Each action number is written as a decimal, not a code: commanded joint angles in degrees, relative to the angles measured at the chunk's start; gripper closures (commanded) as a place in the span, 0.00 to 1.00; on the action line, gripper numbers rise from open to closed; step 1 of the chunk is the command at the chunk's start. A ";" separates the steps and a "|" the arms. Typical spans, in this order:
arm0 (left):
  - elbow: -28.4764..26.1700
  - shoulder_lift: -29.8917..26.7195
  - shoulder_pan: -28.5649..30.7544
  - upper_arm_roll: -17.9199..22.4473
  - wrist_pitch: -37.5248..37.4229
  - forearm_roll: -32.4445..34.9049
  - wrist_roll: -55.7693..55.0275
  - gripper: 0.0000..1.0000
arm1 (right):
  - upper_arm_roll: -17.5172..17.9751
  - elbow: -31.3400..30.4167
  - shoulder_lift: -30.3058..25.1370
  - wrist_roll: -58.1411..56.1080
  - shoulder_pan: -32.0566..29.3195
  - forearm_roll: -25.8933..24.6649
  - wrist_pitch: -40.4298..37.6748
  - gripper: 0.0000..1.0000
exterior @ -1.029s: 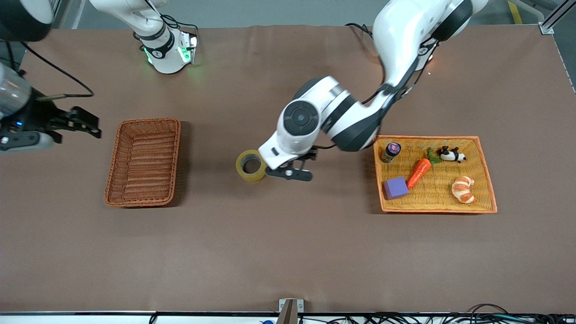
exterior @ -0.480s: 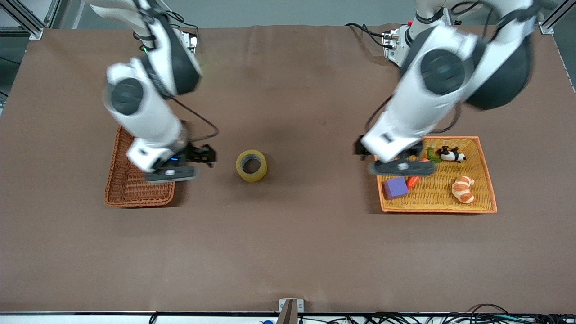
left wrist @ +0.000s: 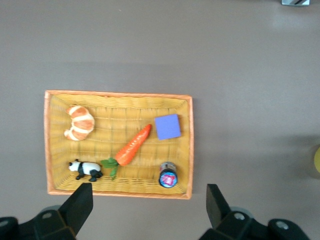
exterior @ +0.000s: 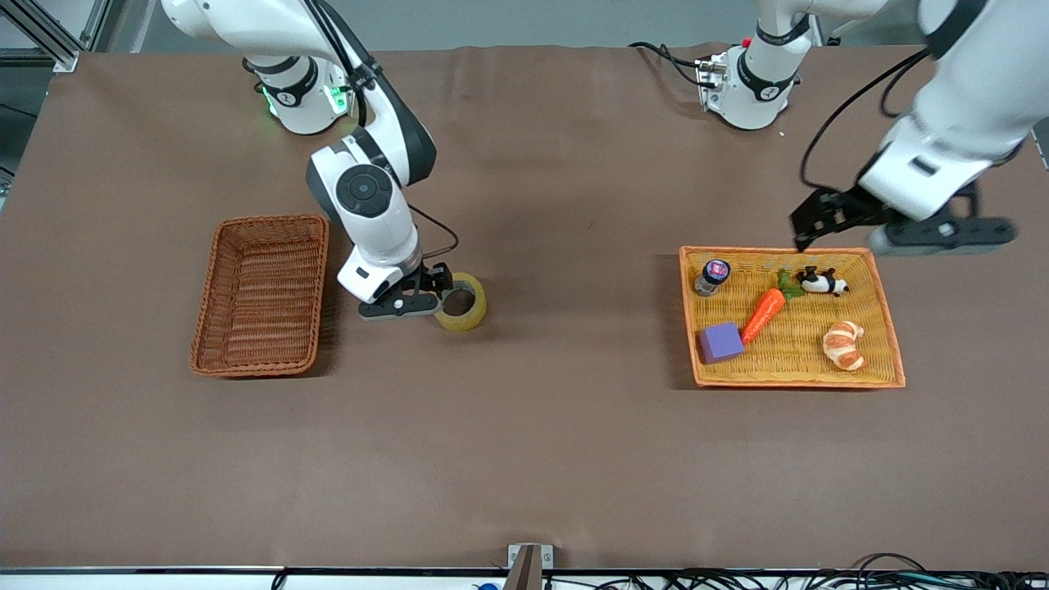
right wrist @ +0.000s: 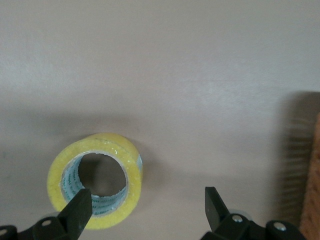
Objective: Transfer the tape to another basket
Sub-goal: 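Reach the right gripper to the tape while the left gripper withdraws, then grasp the tape roll with the right gripper and lift it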
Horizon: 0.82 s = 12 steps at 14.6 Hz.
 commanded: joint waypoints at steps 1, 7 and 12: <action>-4.63 -4.03 1.27 0.93 2.17 -1.08 3.21 0.00 | -0.48 -1.56 1.64 3.06 1.89 -0.99 3.32 0.00; -4.45 -4.91 5.41 0.58 -0.90 -1.16 6.38 0.00 | -0.48 -1.47 6.04 3.60 2.77 -0.82 7.36 0.00; -3.66 -3.77 6.90 -1.52 -2.93 0.15 6.03 0.00 | -0.48 -1.47 8.68 3.60 2.42 -0.82 10.09 0.00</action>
